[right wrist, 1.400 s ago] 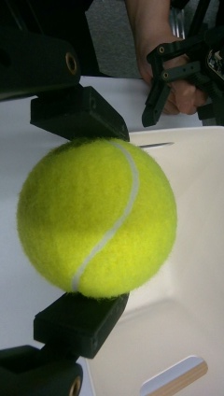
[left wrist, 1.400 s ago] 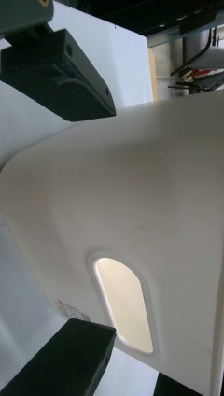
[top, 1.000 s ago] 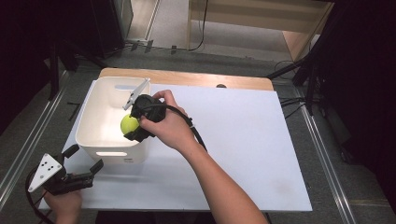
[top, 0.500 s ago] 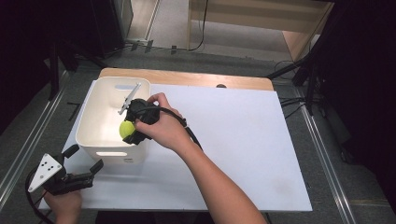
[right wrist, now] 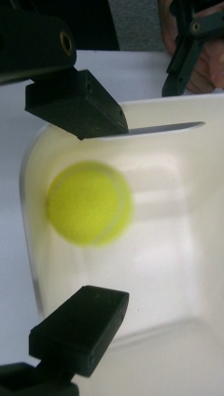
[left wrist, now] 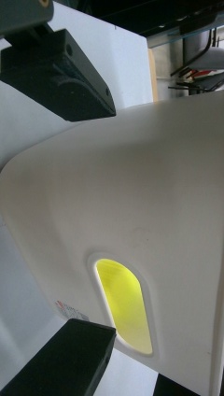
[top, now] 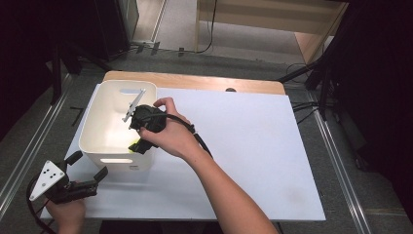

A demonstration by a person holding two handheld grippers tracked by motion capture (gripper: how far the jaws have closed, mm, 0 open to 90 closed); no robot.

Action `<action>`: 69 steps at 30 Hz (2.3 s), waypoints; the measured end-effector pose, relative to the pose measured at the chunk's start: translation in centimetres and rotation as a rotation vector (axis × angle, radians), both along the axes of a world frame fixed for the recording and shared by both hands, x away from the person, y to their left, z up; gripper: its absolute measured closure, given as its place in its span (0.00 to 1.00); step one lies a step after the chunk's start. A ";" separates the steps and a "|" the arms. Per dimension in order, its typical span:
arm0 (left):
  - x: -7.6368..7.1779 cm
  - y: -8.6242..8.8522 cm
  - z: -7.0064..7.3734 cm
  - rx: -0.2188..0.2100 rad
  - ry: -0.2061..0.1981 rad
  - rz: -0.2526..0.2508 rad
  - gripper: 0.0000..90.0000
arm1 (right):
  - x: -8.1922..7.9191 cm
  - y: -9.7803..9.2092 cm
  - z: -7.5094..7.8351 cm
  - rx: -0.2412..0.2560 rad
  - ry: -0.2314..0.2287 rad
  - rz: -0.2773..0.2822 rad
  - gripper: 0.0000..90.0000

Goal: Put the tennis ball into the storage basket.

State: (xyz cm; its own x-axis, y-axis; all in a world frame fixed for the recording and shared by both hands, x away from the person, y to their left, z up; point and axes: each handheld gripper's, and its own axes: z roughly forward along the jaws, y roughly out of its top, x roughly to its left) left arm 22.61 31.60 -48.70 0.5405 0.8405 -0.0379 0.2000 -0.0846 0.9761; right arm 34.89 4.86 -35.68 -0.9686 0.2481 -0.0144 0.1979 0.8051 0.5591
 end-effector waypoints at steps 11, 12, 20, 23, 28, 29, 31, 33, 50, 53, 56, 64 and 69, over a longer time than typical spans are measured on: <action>0.0 0.0 0.0 0.001 0.001 0.000 0.00 | -1.1 -2.8 1.2 0.058 -0.018 -0.044 0.00; 0.0 0.0 0.0 0.001 0.001 0.000 0.00 | -1.1 -2.8 1.2 0.058 -0.018 -0.044 0.00; 0.0 0.0 0.0 0.006 0.002 0.000 0.00 | -1.8 -5.5 1.0 0.087 -0.027 -0.089 0.00; 0.0 0.0 0.0 0.006 0.003 -0.001 0.00 | -2.0 -6.8 0.8 0.100 -0.036 -0.104 0.00; 0.0 0.1 0.0 0.005 0.003 -0.001 0.00 | -2.4 -7.9 0.4 0.092 -0.031 -0.130 0.00; 0.0 0.1 0.0 0.005 0.003 -0.001 0.00 | -2.4 -7.9 0.4 0.092 -0.031 -0.130 0.00; 0.0 0.1 0.0 0.003 0.005 0.001 0.00 | -2.5 -8.7 0.1 0.102 -0.033 -0.136 0.00; 0.0 0.1 0.0 0.004 0.004 0.000 0.00 | -2.7 -8.9 0.0 0.097 -0.025 -0.149 0.00; 0.0 0.0 0.0 0.009 -0.004 0.001 0.00 | -4.1 -12.9 -1.6 0.153 -0.042 -0.231 0.00; 0.0 0.0 0.0 0.009 -0.004 0.002 0.00 | -4.4 -13.5 -1.8 0.160 -0.052 -0.240 0.00; -0.1 0.0 0.0 0.010 -0.003 0.003 0.00 | -4.7 -14.0 -2.1 0.170 -0.051 -0.253 0.00; -0.1 0.0 0.0 0.012 -0.003 0.002 0.00 | -5.5 -15.4 -3.1 0.181 -0.047 -0.288 0.00; -0.1 0.0 0.0 0.014 -0.002 0.003 0.00 | -6.0 -16.8 -3.8 0.197 -0.054 -0.317 0.00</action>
